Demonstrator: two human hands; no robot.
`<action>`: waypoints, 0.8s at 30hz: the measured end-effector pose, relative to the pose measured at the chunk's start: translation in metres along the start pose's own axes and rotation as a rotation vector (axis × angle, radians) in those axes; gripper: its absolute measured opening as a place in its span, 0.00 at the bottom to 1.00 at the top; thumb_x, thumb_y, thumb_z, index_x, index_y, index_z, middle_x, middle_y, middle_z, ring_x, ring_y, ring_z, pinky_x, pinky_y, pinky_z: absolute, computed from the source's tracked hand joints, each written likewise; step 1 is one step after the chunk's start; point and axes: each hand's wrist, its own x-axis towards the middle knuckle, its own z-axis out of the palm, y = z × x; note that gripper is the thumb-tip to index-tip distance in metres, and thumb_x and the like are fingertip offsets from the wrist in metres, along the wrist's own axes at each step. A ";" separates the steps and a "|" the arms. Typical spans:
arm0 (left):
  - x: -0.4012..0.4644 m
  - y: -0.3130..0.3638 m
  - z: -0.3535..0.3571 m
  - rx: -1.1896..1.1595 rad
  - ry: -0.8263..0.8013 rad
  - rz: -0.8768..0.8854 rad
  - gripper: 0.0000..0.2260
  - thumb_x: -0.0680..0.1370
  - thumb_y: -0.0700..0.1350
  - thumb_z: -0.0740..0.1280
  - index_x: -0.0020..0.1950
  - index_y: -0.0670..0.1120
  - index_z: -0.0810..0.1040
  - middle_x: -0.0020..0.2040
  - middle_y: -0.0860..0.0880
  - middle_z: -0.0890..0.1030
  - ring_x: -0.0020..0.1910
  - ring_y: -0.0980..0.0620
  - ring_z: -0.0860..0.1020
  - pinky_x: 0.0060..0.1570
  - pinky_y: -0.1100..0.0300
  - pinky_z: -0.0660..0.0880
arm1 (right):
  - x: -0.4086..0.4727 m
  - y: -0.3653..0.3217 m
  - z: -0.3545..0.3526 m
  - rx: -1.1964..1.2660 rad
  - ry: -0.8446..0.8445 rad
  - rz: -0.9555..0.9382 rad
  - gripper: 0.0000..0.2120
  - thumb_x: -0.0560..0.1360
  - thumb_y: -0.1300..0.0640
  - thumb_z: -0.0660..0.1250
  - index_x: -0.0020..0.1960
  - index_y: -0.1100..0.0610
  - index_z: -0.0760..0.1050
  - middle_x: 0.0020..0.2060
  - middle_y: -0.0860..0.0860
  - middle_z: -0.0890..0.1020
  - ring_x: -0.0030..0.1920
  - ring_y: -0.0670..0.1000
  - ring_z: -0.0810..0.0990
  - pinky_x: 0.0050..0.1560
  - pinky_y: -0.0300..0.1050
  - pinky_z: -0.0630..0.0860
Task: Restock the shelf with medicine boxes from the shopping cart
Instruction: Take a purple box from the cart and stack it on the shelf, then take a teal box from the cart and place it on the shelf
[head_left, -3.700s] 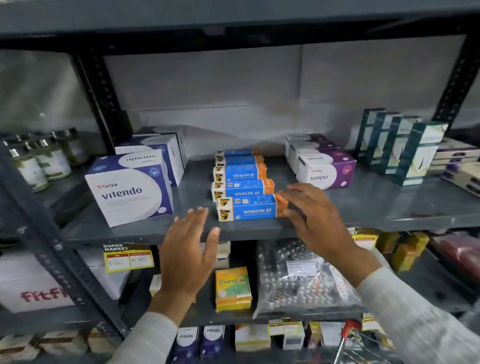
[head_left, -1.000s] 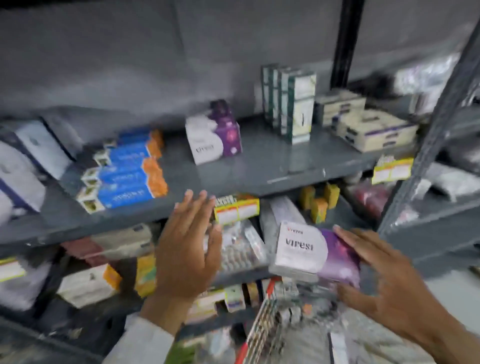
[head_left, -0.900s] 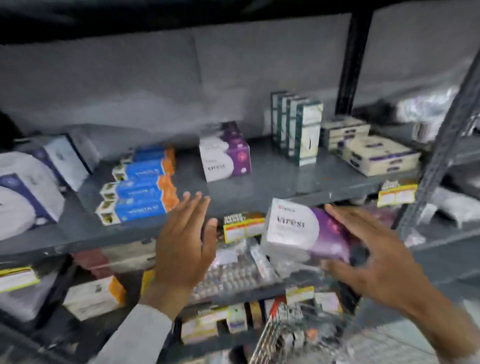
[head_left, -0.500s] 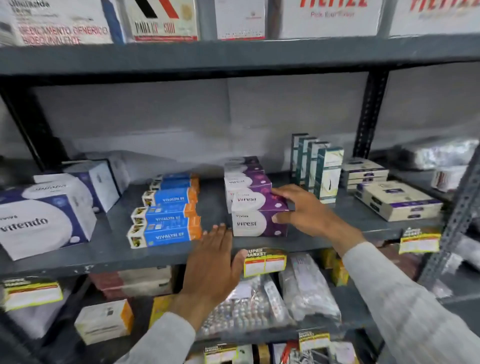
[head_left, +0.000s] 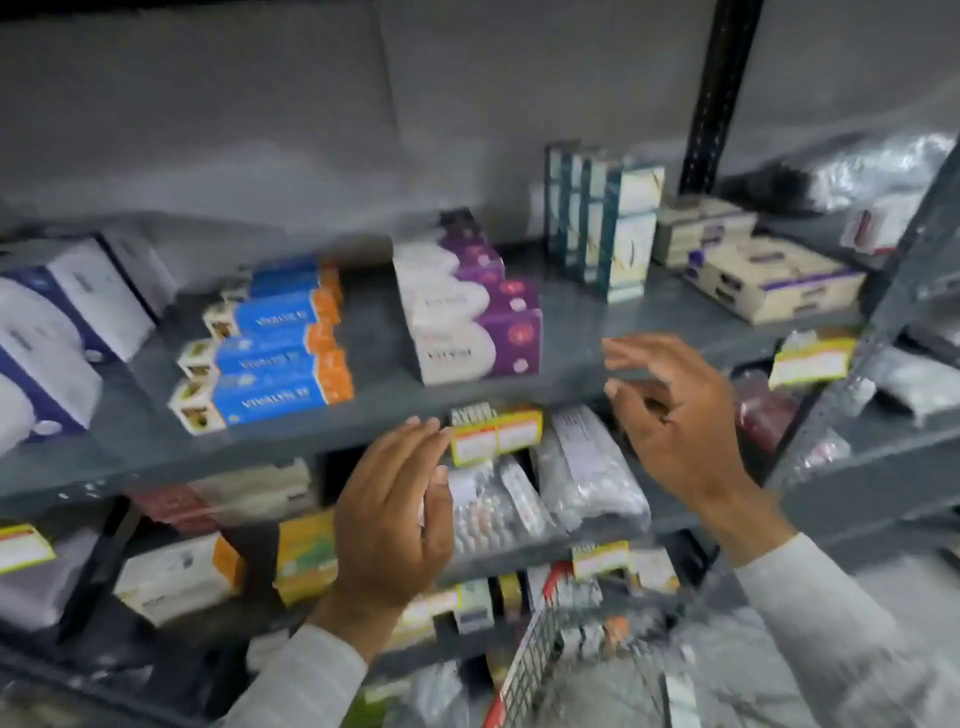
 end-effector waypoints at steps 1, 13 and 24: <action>-0.017 0.004 0.010 -0.030 -0.053 0.040 0.16 0.81 0.42 0.63 0.67 0.42 0.80 0.68 0.47 0.81 0.72 0.52 0.75 0.74 0.56 0.68 | -0.022 0.009 -0.004 -0.005 0.032 0.023 0.14 0.76 0.66 0.70 0.61 0.58 0.83 0.54 0.51 0.83 0.54 0.48 0.84 0.52 0.40 0.82; -0.291 0.052 0.139 -0.059 -1.384 -0.307 0.23 0.84 0.57 0.56 0.78 0.52 0.70 0.80 0.52 0.70 0.79 0.52 0.67 0.79 0.52 0.50 | -0.344 0.188 -0.022 -0.256 -0.589 1.275 0.19 0.76 0.60 0.70 0.67 0.57 0.79 0.58 0.57 0.84 0.56 0.57 0.83 0.54 0.42 0.77; -0.333 0.049 0.152 0.059 -1.385 -0.203 0.27 0.80 0.55 0.60 0.76 0.46 0.74 0.74 0.47 0.77 0.75 0.49 0.73 0.76 0.67 0.42 | -0.520 0.288 0.010 -0.445 -0.495 1.570 0.22 0.71 0.51 0.79 0.61 0.60 0.81 0.56 0.58 0.87 0.54 0.57 0.84 0.46 0.39 0.73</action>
